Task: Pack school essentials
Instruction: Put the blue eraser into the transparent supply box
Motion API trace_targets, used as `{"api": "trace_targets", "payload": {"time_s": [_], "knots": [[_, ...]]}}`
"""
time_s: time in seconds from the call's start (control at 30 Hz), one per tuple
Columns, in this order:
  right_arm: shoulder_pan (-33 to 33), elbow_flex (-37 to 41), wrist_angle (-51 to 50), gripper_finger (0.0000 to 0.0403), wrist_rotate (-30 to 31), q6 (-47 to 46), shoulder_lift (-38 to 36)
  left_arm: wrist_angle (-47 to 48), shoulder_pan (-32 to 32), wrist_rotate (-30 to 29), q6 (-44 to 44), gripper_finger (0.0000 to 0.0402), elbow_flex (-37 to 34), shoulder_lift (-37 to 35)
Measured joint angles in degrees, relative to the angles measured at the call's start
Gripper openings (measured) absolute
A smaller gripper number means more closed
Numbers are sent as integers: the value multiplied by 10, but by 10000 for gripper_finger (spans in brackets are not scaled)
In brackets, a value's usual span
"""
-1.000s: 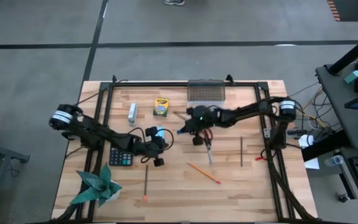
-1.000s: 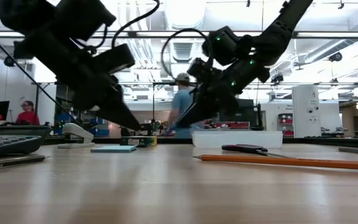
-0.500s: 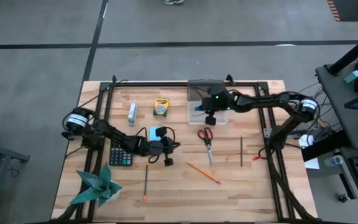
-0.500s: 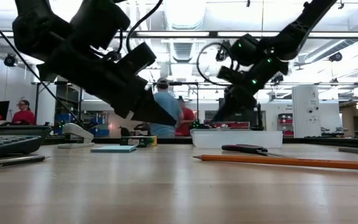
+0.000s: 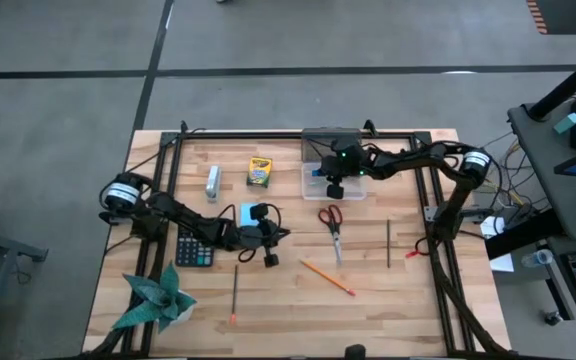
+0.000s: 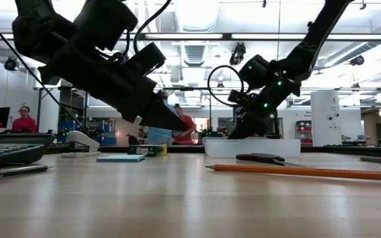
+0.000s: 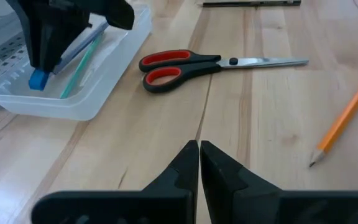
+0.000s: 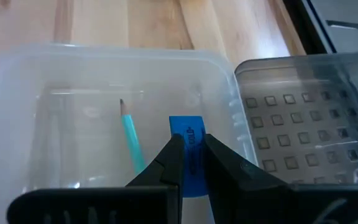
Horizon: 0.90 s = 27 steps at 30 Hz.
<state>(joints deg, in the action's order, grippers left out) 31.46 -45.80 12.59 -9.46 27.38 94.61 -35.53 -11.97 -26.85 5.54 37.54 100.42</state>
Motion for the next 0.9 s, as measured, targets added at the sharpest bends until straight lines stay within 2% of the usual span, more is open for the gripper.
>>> {"api": "trace_targets", "payload": {"time_s": [0.6,0.9], "knots": [[-1,-24,-1,36,-2,1,30,0,0,0,0,0,-1,0],[-1,-24,-3,96,1,-8,30,0,0,0,0,0,-1,0]]}}
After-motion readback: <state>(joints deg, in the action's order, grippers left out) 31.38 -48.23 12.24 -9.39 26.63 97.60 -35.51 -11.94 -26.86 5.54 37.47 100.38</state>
